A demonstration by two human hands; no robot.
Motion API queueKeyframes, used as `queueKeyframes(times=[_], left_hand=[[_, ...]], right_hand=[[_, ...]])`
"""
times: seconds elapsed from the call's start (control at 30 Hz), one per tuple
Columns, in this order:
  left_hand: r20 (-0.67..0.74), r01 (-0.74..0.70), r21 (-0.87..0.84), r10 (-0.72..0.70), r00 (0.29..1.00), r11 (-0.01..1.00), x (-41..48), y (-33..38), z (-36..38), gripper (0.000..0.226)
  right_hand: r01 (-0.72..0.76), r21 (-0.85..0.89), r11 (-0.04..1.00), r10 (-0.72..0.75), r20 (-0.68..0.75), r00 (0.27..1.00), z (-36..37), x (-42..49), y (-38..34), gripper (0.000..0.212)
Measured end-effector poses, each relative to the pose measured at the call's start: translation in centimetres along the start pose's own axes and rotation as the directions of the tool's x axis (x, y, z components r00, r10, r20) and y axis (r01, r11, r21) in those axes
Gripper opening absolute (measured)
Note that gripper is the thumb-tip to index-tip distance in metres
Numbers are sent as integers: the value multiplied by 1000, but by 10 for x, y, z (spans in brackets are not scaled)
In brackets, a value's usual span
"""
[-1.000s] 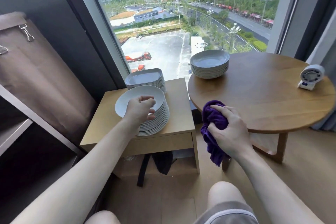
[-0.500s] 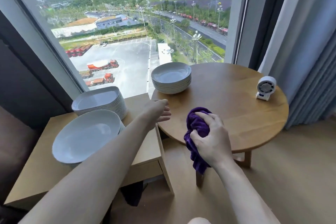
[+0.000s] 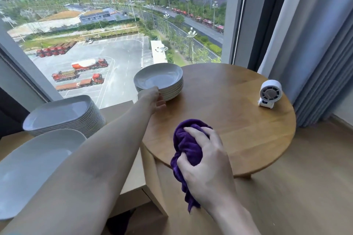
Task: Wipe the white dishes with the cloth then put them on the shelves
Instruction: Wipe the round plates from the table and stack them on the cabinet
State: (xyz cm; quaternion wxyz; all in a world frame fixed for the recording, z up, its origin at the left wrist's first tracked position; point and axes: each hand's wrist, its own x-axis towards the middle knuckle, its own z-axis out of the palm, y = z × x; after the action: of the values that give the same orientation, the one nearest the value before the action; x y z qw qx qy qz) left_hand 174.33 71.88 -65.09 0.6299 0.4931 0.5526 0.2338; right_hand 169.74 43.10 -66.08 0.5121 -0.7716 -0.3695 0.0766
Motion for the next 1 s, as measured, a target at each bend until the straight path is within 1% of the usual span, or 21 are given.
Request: queueKeyframes(times=[0.13,0.27,0.3,0.4,0.43,0.57,0.73,0.8,0.87,1.0], left_hand=[[-24,30,-45,-31,999,999,2,7,2,38],[-48,71,-90,-76,996,993,-2,13,5,18],[-56,75,-102,-81,995,992,-3,14,6,19],[-87,44,-119,-55,995,992,-9,21,12,42],[-95,24,-120,-36,995,992,-12,23,13,45],[-71,-31,-187,18,997,982,-26,33,13,46],[-49,-33,-256,21,999,966,-37,30,5,45],[-36,-17,-299,7,999,954,-37,26,0,48],[-12,-4,-373,-1,1000,928,-36,22,-4,53],[23,7,-547,7,1000,837,-40,21,-7,54]], right_hand=[[-30,4,1000,30,16,999,-2,0,4,56],[-45,10,999,45,14,999,-5,0,5,56],[-47,7,999,46,17,999,-5,0,6,56],[-50,6,999,50,21,999,-7,2,7,54],[-51,5,999,51,22,998,-7,2,7,54],[-58,16,998,57,43,997,-6,1,5,54],[-62,5,998,62,65,996,-6,0,6,51],[-67,1,998,67,62,996,-6,-1,7,51],[-67,5,998,67,55,996,-8,0,7,50],[-74,6,997,74,36,997,-10,1,9,50]])
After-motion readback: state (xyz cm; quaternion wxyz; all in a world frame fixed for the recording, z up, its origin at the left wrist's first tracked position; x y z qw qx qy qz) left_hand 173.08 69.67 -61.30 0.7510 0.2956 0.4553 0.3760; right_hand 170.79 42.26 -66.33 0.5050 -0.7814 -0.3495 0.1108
